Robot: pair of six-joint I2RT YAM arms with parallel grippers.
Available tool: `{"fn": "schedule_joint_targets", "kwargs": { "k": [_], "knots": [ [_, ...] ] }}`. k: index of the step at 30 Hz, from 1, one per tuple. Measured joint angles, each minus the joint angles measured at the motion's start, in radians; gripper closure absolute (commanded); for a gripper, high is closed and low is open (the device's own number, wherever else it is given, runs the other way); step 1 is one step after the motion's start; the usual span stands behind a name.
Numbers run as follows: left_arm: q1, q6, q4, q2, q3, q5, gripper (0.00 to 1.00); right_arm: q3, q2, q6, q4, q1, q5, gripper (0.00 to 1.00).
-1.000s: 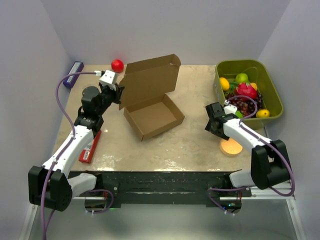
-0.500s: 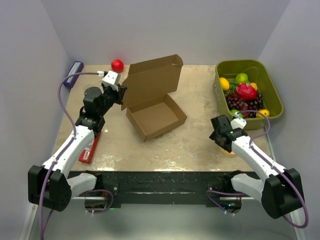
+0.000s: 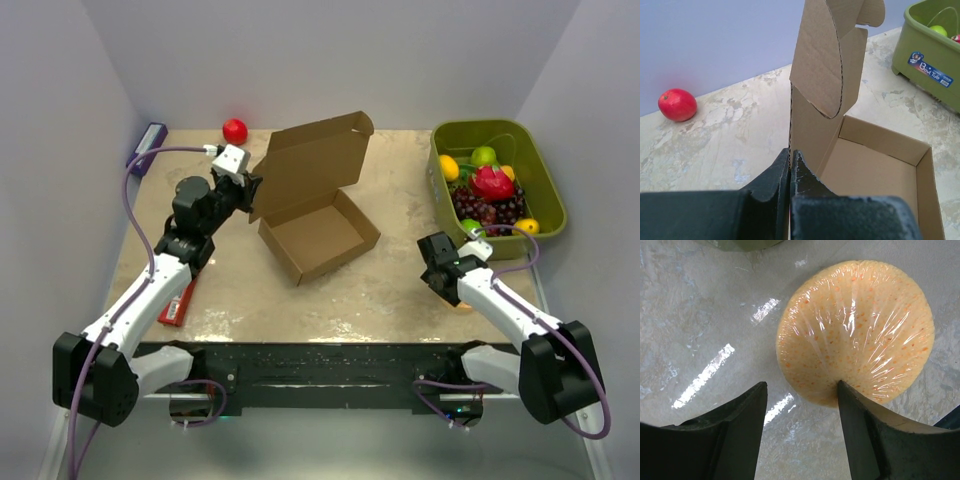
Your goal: Fold the paper box
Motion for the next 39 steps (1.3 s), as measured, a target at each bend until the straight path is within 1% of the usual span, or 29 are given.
{"fn": "schedule_joint_targets", "kwargs": {
  "k": [1, 4, 5, 6, 7, 9, 13, 21, 25, 31, 35, 39],
  "knots": [
    [-0.001, 0.000, -0.002, -0.001, 0.000, -0.003, 1.00, 0.000, 0.005, 0.002, 0.001, 0.000, 0.002, 0.43],
    [-0.003, 0.017, -0.004, -0.006, 0.000, -0.006, 1.00, 0.000, 0.009, 0.011, -0.002, 0.000, 0.007, 0.50],
    [-0.003, 0.021, -0.005, -0.010, 0.000, -0.008, 1.00, 0.000, 0.009, 0.016, -0.006, 0.000, 0.008, 0.58],
    [-0.004, 0.026, -0.008, -0.015, 0.000, -0.011, 1.00, 0.000, 0.009, 0.019, -0.011, 0.000, 0.011, 0.62],
    [-0.004, 0.029, -0.009, -0.019, 0.000, -0.014, 1.00, 0.000, 0.009, 0.022, -0.016, 0.000, 0.018, 0.72],
    [-0.004, 0.035, -0.009, -0.026, 0.000, -0.021, 1.00, 0.000, 0.010, 0.030, -0.024, 0.000, 0.027, 0.77],
    [-0.008, 0.044, -0.011, -0.028, 0.000, -0.032, 1.00, 0.000, 0.024, 0.042, -0.022, 0.000, 0.035, 1.00],
    [-0.010, 0.056, -0.016, -0.028, 0.000, -0.021, 1.00, 0.002, 0.047, 0.021, -0.002, 0.000, 0.045, 1.00],
    [-0.010, 0.077, -0.008, -0.027, -0.004, 0.018, 1.00, -0.001, 0.009, -0.031, 0.021, 0.002, 0.013, 1.00],
    [-0.010, 0.109, 0.005, -0.008, -0.005, 0.113, 1.00, -0.030, -0.135, -0.154, 0.128, 0.019, -0.116, 1.00],
    [-0.010, 0.142, 0.008, -0.005, -0.005, 0.150, 1.00, -0.037, -0.163, -0.233, 0.192, 0.019, -0.222, 1.00],
    [0.002, 0.181, 0.006, 0.003, -0.005, 0.187, 1.00, -0.049, -0.182, -0.303, 0.262, 0.020, -0.371, 1.00]
  ]
}}
